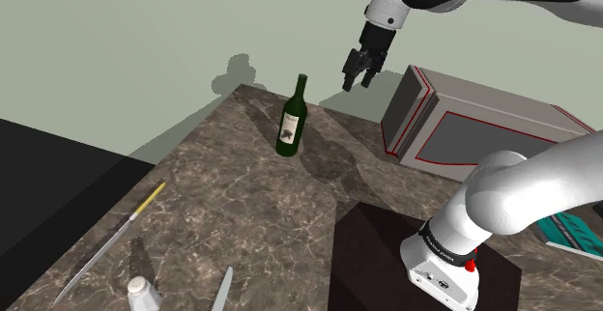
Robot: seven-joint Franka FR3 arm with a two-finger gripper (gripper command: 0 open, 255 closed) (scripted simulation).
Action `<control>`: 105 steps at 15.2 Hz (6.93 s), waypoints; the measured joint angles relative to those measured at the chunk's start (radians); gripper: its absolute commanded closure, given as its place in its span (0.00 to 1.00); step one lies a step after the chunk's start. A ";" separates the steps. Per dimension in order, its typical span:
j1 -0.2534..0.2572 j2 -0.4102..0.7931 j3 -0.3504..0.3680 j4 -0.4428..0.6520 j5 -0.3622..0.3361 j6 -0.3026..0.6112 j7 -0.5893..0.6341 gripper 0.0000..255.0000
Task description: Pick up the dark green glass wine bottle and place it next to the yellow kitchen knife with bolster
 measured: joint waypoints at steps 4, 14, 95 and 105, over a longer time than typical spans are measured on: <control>-0.005 0.144 0.012 0.083 -0.027 0.087 0.002 0.00; -0.013 0.480 0.031 0.333 -0.112 0.234 0.024 0.00; 0.310 0.790 0.280 0.803 -0.250 0.022 0.602 1.00; 0.304 0.801 0.276 0.683 -0.259 0.151 0.617 1.00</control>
